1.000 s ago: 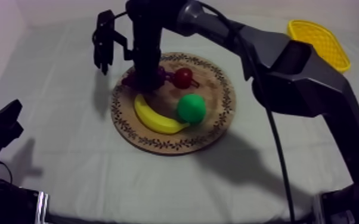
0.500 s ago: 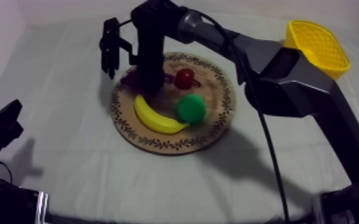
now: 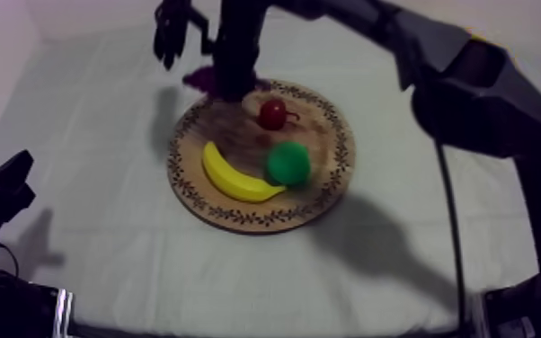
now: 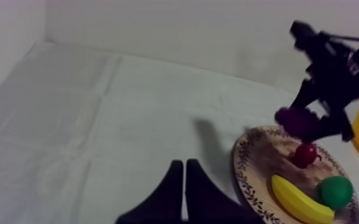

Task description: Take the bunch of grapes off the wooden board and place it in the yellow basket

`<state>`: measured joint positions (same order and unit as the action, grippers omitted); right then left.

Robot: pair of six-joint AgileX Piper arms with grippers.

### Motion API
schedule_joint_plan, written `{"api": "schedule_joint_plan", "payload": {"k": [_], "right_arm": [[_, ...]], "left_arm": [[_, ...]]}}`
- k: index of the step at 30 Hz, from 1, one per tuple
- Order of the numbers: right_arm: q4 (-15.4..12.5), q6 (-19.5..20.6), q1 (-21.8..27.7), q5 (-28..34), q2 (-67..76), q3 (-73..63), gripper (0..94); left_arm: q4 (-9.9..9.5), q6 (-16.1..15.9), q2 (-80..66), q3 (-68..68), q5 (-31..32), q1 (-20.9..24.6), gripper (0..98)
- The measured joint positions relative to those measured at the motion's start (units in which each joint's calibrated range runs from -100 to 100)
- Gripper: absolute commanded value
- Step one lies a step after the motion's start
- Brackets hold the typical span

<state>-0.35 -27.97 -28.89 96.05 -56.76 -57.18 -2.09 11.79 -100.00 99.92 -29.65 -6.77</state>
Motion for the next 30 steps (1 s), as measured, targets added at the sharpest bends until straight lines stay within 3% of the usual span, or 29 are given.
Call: {"api": "schedule_joint_plan", "payload": {"k": [8, 18, 30], "right_arm": [[2.63, 5.32, 4.06, -5.11, 13.13, 5.86, 27.0], [2.68, 11.07, 11.91, -13.66, 28.33, 18.12, 27.0], [5.12, 17.27, 21.76, -24.65, 41.45, 35.27, 26.7]], "left_arm": [[0.00, 0.02, 0.00, 0.00, 0.00, 0.00, 0.1], [0.00, 0.04, 0.00, 0.00, 0.00, 0.00, 0.1], [0.00, 0.04, 0.00, 0.00, 0.00, 0.00, 0.1]]}}
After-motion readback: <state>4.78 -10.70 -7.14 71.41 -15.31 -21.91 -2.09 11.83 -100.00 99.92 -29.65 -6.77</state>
